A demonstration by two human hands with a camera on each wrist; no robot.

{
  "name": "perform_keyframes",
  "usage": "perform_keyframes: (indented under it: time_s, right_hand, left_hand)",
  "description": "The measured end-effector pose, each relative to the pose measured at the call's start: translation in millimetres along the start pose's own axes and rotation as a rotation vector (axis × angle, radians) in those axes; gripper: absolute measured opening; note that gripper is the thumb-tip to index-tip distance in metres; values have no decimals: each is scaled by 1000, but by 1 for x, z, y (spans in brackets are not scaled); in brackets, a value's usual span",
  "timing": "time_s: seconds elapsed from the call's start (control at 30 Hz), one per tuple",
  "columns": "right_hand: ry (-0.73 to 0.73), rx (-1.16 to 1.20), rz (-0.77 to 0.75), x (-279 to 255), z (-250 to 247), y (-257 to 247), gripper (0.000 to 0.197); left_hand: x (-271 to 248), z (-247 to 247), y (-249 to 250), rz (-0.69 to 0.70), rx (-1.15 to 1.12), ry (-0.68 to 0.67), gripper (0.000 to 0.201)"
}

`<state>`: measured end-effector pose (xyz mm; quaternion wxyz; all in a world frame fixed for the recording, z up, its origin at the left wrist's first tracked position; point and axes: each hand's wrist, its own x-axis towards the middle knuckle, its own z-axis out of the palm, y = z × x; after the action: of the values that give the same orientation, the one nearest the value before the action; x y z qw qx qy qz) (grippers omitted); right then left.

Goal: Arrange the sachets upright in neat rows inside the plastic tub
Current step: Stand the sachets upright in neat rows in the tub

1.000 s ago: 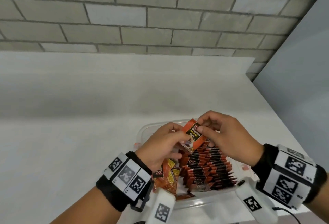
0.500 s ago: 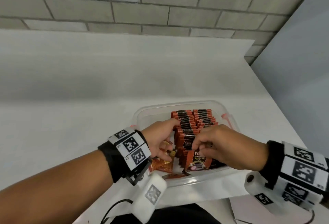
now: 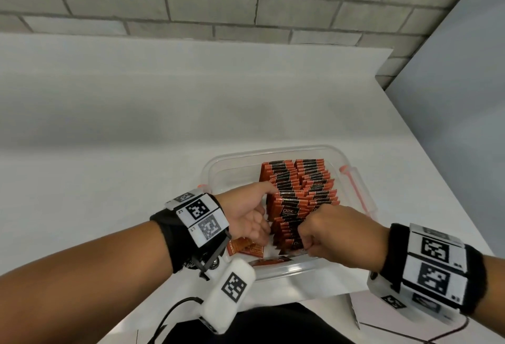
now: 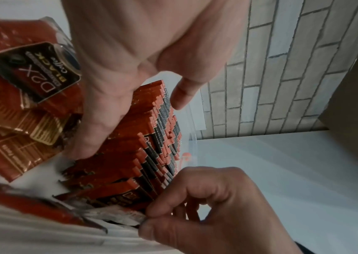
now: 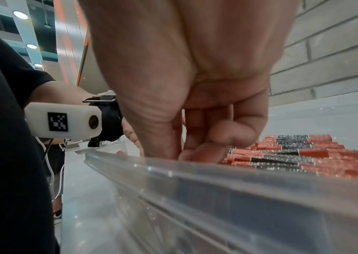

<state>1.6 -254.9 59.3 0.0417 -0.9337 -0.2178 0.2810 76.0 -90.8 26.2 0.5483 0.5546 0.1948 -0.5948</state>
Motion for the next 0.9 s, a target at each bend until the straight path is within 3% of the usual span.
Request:
perform_keyframes:
  time_s: [0.2,0.4,0.57,0.77,0.9]
  right_hand:
    - [-18,-34,12,10,2,0,12]
    - [-41,160,27,7,-6,8,13]
    - [210,211,76,6,-16,23,9]
    - [-44,218,20,0,-13,18,17]
    - [-77,169,16,5,-4,14,7]
  left_hand:
    - [4,1,0,20,-7,-17,73]
    - [2,0,0,37,-1,-36,66]
    - [7,-5,-2,26,25,-21,72]
    - [7,-2,-4,17,20,-61,76]
    - [6,3,-5,29,-14,-47,77]
